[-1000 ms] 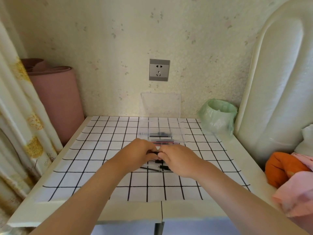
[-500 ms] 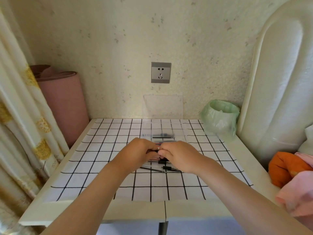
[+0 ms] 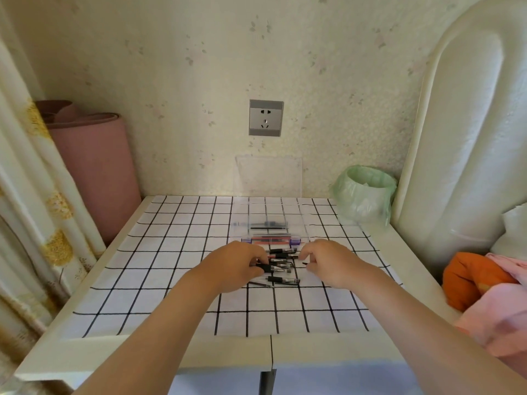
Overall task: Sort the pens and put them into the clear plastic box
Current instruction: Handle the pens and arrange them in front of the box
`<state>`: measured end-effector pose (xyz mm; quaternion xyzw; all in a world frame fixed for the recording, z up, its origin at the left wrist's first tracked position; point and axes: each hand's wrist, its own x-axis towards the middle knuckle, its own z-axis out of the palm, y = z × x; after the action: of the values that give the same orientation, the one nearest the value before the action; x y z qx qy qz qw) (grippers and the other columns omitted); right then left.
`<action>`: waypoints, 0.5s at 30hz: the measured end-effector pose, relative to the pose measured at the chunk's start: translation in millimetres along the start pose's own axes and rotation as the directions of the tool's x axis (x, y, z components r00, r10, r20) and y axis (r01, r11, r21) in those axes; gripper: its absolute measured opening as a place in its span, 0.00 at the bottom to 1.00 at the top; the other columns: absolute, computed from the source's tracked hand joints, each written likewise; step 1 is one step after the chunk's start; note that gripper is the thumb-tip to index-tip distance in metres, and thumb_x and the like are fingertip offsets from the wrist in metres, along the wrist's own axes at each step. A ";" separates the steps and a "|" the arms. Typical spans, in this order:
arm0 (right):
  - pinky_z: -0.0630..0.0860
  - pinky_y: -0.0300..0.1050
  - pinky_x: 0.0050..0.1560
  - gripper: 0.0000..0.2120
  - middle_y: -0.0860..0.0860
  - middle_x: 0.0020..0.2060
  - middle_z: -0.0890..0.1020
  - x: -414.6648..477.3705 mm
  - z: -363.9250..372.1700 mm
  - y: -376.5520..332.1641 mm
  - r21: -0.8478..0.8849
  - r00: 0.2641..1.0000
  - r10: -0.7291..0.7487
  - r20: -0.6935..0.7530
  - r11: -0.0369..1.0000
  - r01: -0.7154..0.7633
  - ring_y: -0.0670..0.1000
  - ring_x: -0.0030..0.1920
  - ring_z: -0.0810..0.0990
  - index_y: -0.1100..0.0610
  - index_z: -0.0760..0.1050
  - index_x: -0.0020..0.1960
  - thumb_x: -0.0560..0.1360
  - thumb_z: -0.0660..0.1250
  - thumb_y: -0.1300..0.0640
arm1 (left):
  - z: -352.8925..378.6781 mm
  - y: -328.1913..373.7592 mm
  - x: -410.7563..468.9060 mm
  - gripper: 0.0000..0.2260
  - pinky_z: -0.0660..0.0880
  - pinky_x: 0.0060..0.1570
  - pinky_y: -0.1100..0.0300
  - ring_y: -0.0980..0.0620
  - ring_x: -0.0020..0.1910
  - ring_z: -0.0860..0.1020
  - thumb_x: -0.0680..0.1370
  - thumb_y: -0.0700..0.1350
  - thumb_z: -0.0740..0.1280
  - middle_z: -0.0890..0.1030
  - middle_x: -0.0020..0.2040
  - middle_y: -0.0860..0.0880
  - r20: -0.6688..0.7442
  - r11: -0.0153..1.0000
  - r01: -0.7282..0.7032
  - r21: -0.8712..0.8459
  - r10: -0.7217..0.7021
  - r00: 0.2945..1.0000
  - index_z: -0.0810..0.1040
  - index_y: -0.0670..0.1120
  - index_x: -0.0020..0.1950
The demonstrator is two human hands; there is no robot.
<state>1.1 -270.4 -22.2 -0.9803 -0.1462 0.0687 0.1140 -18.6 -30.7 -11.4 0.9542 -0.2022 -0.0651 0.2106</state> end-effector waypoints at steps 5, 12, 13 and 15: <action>0.70 0.44 0.44 0.17 0.46 0.47 0.80 -1.1 2.5 1.3 0.003 0.998 0.058 -0.016 0.998 -0.058 0.49 0.49 0.77 0.47 0.70 0.63 0.76 0.67 0.54 | 4.7 0.5 2.9 0.07 0.77 0.51 0.56 0.57 0.47 0.77 0.79 0.49 0.67 0.80 0.49 0.56 0.026 1.000 0.010 -0.017 -0.009 1.000 0.80 0.56 0.56; 0.68 0.44 0.46 0.18 0.46 0.53 0.78 -4.4 -4.0 -8.7 -0.041 0.997 0.018 -0.073 0.999 -0.021 0.50 0.53 0.77 0.47 0.71 0.65 0.76 0.67 0.49 | 3.4 -1.7 -5.7 0.08 0.76 0.50 0.60 0.58 0.48 0.77 0.79 0.51 0.67 0.79 0.49 0.58 -0.053 0.993 0.084 -0.080 -0.088 0.995 0.80 0.58 0.56; 0.69 0.44 0.47 0.16 0.46 0.54 0.78 -5.8 -6.6 -13.2 -0.017 0.994 -0.003 -0.108 1.000 0.001 0.50 0.53 0.77 0.47 0.72 0.64 0.77 0.66 0.48 | 3.7 -0.7 -6.6 0.08 0.76 0.50 0.60 0.58 0.48 0.77 0.79 0.51 0.67 0.79 0.49 0.58 -0.062 0.992 0.091 -0.090 -0.097 0.993 0.80 0.58 0.56; 0.73 0.45 0.50 0.14 0.46 0.54 0.78 -8.9 -10.4 -23.8 0.058 0.988 -0.078 -0.131 0.995 0.086 0.49 0.52 0.77 0.47 0.74 0.64 0.79 0.63 0.48 | 4.6 1.0 -7.8 0.07 0.76 0.49 0.60 0.59 0.45 0.77 0.78 0.51 0.67 0.80 0.48 0.58 -0.075 0.989 0.097 -0.108 -0.105 0.992 0.80 0.59 0.55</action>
<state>-12.1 -253.0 -5.4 -0.9716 -0.1765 0.0052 0.1573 -27.1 -30.0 -14.8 0.9527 -0.1413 -0.0475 0.2648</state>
